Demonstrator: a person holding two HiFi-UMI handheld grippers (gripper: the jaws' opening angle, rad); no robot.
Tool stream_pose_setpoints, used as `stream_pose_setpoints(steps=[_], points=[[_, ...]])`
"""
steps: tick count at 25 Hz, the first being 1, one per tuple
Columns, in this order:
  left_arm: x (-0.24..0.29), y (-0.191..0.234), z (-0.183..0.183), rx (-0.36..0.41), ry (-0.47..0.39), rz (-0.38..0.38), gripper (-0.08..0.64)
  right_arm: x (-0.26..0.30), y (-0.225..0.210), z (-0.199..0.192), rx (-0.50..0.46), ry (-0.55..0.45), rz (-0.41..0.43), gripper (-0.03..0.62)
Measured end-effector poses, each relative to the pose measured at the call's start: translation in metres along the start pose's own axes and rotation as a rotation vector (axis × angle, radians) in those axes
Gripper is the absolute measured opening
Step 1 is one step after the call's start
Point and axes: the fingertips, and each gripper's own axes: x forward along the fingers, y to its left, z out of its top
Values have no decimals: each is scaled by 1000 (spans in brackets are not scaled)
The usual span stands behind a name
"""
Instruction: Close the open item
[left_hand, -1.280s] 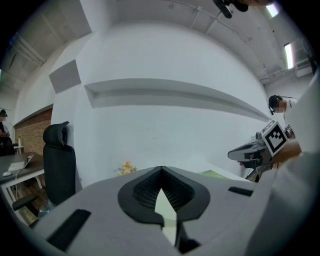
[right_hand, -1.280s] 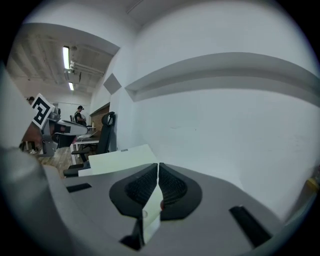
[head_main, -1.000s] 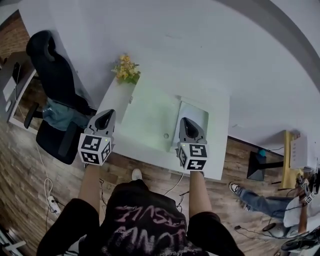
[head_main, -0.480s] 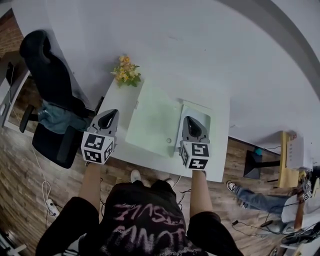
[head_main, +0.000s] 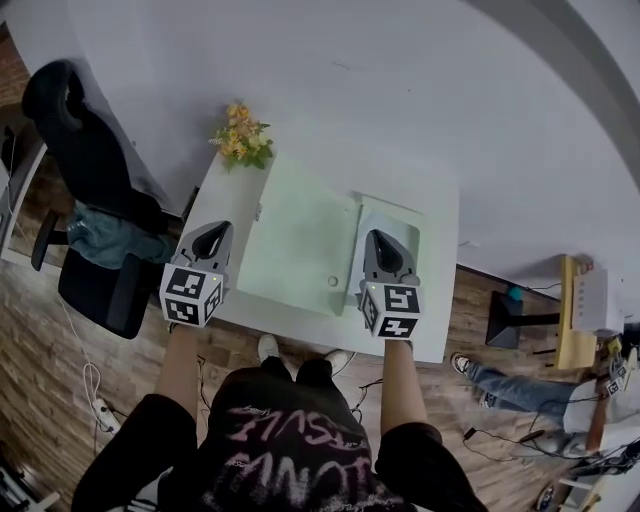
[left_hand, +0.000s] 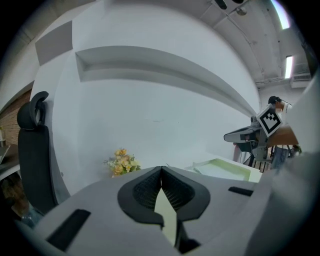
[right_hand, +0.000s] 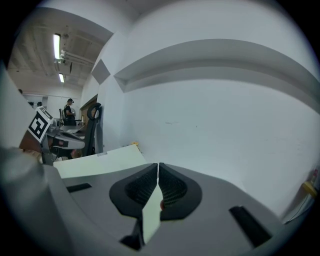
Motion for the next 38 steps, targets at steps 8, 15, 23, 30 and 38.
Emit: stream_pose_setpoints(steps=[8, 15, 23, 30, 38], points=[[23, -9, -24, -9, 70, -78, 15, 9, -13, -26, 7, 55, -18, 26], [34, -19, -24, -37, 48, -126, 33, 12, -21, -43, 2, 96, -31, 26], [34, -42, -2, -43, -15, -209, 48, -1, -33, -49, 14, 95, -52, 26], [43, -97, 10, 88, -10, -315, 48, -25, -54, -48, 33, 75, -93, 26], [53, -147, 29, 135, -42, -406, 48, -60, -89, -61, 62, 69, -161, 26]])
